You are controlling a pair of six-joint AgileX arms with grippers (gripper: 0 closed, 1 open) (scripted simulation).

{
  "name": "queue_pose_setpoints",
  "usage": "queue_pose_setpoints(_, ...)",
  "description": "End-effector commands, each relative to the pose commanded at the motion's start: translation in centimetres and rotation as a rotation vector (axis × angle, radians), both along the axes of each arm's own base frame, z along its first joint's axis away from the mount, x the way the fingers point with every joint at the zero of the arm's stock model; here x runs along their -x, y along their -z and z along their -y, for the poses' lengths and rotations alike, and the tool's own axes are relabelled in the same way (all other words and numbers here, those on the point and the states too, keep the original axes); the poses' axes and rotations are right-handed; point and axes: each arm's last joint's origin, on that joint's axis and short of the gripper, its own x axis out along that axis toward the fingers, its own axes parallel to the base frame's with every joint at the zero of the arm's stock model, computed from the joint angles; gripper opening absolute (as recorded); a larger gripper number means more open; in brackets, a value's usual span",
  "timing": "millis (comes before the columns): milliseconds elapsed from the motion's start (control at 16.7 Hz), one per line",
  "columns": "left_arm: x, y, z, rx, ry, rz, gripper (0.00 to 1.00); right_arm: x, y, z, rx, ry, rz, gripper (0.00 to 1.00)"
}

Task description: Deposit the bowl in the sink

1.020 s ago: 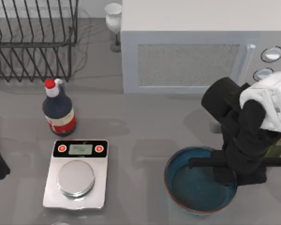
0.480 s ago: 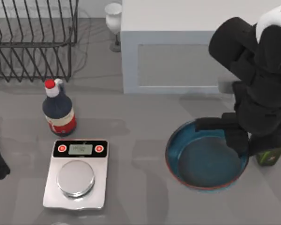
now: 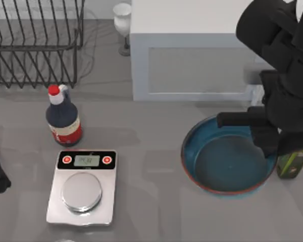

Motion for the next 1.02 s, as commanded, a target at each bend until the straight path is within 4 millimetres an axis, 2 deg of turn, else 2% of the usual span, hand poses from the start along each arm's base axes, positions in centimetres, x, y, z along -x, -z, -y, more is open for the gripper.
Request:
queue_pose_setpoints(240,0.0,0.0,0.0,0.000,0.000,0.000,1.00,-0.8,-1.0,0.8,-0.083,0.020,0.061,0.00)
queue_pose_setpoints(480,0.0,0.0,0.0,0.000,0.000,0.000,1.00,-3.7,-2.8,4.0,-0.296,0.069,0.266,0.00)
queue_pose_setpoints(600,0.0,0.0,0.0,0.000,0.000,0.000,1.00,-5.6,-3.3,6.4,-0.395,0.088,0.417,0.00)
queue_pose_setpoints(780,0.0,0.0,0.0,0.000,0.000,0.000,1.00,-8.2,-3.4,11.0,-0.483,0.097,0.681,0.00)
queue_pose_setpoints(1020,0.0,0.0,0.0,0.000,0.000,0.000,1.00,-10.1,-1.6,18.3,-0.454,0.075,1.027,0.00)
